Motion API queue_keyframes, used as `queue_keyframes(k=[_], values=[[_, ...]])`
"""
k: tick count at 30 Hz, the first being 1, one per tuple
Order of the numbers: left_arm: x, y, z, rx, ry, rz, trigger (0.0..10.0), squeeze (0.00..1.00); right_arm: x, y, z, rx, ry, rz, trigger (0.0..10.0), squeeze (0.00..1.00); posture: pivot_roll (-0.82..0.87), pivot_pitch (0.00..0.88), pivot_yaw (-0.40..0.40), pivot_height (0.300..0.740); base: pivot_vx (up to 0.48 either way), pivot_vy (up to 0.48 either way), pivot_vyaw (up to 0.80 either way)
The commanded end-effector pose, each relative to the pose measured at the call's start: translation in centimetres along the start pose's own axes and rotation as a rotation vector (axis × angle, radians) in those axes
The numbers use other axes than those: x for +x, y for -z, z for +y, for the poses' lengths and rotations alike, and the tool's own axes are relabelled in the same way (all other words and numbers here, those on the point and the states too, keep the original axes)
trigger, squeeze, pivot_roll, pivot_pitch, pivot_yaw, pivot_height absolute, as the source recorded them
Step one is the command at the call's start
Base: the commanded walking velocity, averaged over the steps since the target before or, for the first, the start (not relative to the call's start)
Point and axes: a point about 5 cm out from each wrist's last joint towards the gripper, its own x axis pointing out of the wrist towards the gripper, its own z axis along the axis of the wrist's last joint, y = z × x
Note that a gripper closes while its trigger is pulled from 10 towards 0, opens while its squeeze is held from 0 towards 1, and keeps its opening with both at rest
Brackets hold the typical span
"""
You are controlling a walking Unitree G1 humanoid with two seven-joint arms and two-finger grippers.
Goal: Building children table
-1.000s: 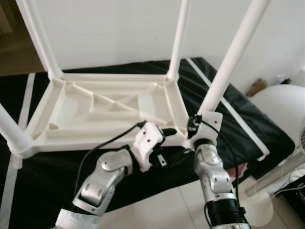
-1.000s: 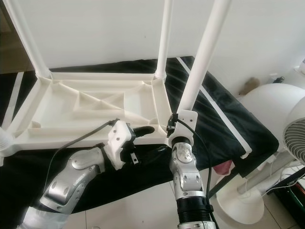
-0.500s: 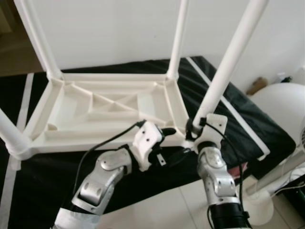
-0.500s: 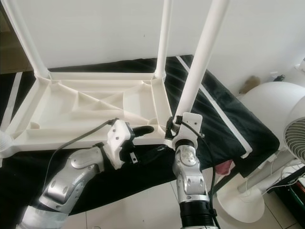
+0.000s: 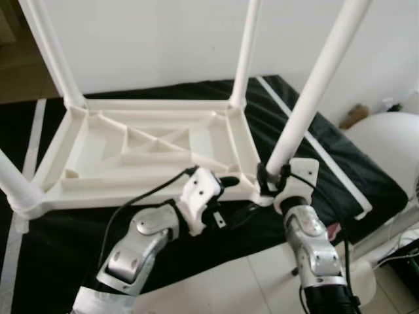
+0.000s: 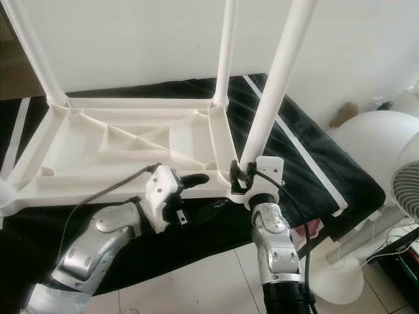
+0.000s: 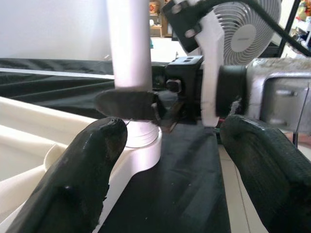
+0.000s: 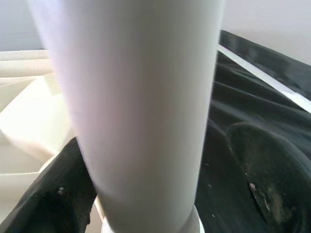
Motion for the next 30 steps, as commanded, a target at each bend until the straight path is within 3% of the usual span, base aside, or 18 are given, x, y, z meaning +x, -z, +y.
queue_keyframes(k=[1,10,26,27,28,29,30], values=[[-0.3,0.2,0.0,0.000,-0.015,0.014,10.0,0.00,-0.2,0.2,-0.4,-0.003,-0.037,-0.006,10.0,0.00,-0.03,0.044,-0.046,0.740,0.000,0.000,0.00],[-0.3,0.3,-0.2,0.000,-0.010,0.019,10.0,0.00,0.4,0.4,-2.3,-0.061,-0.259,0.018,10.0,0.00,-0.03,0.051,-0.046,0.740,0.000,0.000,0.00],[0.1,0.0,0.2,0.019,-0.018,0.010,10.0,0.00,2.6,0.5,-1.5,-0.201,-0.599,0.093,10.0,0.00,-0.02,0.031,-0.052,0.740,0.000,0.000,0.00],[0.2,-0.1,0.3,0.019,-0.020,0.006,10.0,0.00,2.7,0.5,-1.6,-0.210,-0.608,0.095,6.2,0.00,-0.01,0.031,-0.055,0.740,0.000,0.000,0.00],[0.2,-0.1,0.3,0.019,-0.020,0.006,10.0,0.00,2.7,0.5,-1.6,-0.210,-0.608,0.095,6.2,0.00,-0.01,0.031,-0.055,0.740,0.000,0.000,0.00],[0.2,-0.2,0.3,0.019,-0.023,0.003,10.0,0.00,2.7,0.6,-1.9,-0.210,-0.615,0.099,0.0,0.00,-0.01,0.029,-0.058,0.740,0.000,0.000,0.00],[0.2,-0.2,0.3,0.019,-0.023,0.003,10.0,0.00,2.7,0.6,-1.9,-0.210,-0.615,0.099,0.0,0.00,-0.01,0.029,-0.058,0.740,0.000,0.000,0.00]])
